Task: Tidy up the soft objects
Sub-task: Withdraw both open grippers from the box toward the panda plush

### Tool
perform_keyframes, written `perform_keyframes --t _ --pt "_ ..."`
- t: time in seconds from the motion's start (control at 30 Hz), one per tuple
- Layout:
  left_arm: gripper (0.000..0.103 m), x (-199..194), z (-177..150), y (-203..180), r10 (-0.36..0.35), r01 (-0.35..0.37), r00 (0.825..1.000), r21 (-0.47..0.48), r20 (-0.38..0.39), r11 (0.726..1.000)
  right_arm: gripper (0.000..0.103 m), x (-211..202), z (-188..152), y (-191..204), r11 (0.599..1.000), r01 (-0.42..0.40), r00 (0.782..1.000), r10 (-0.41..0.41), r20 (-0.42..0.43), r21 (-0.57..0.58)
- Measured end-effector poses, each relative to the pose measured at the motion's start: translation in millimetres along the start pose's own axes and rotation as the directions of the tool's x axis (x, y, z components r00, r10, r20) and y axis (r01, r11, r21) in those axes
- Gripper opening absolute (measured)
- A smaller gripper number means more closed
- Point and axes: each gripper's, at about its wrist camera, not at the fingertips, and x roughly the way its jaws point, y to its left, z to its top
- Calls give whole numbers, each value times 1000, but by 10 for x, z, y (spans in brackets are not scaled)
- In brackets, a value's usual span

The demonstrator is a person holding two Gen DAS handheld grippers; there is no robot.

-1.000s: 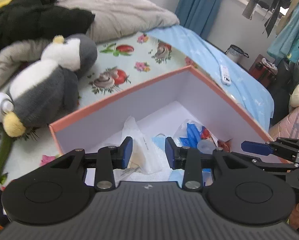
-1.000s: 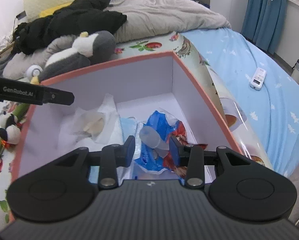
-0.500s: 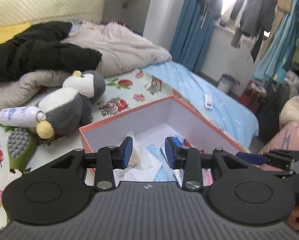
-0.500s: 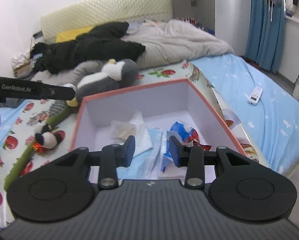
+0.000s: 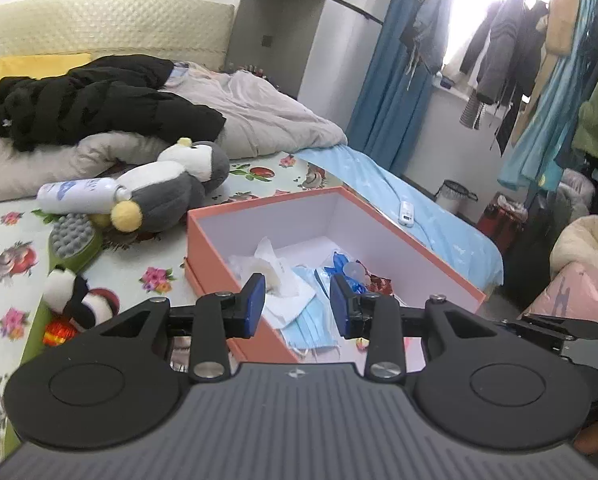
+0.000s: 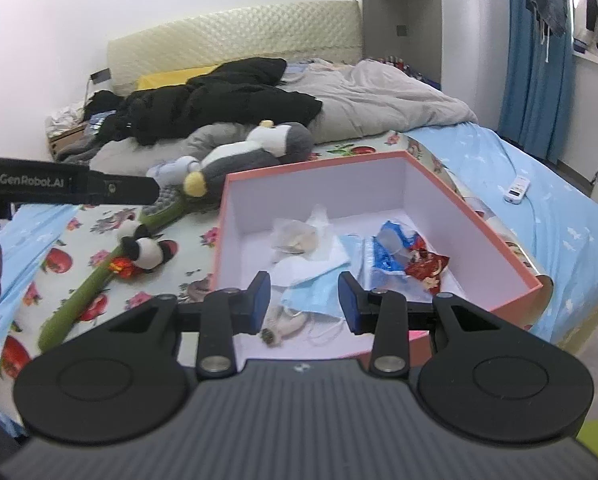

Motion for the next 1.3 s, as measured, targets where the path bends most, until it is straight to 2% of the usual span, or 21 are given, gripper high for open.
perform_keyframes --t 0.2,0.33,0.77,0.9,1.03,1.3 --pt "41 -397 -285 107 42 -40 999 -59 21 997 40 -138 -84 272 999 -35 999 36 25 -39" --pt "41 -582 -460 246 99 -96 995 -84 21 992 40 -169 -143 422 996 -80 997 81 18 -49" --pt "41 -1163 -956 791 240 -230 971 -223 20 947 40 -120 -317 1075 971 -195 981 190 -43 -142" --pt "41 -1238 -1176 910 278 -269 961 -272 -5 924 40 -52 -400 1248 955 -254 966 244 -84 -155" --pt "41 -1224 -1329 1072 302 -300 952 -301 -42 905 40 102 -419 1347 949 -273 959 256 -124 -159" --pt "41 -869 -1400 1438 320 -339 941 -309 -112 888 40 588 -346 1440 944 -300 947 276 -165 -139"
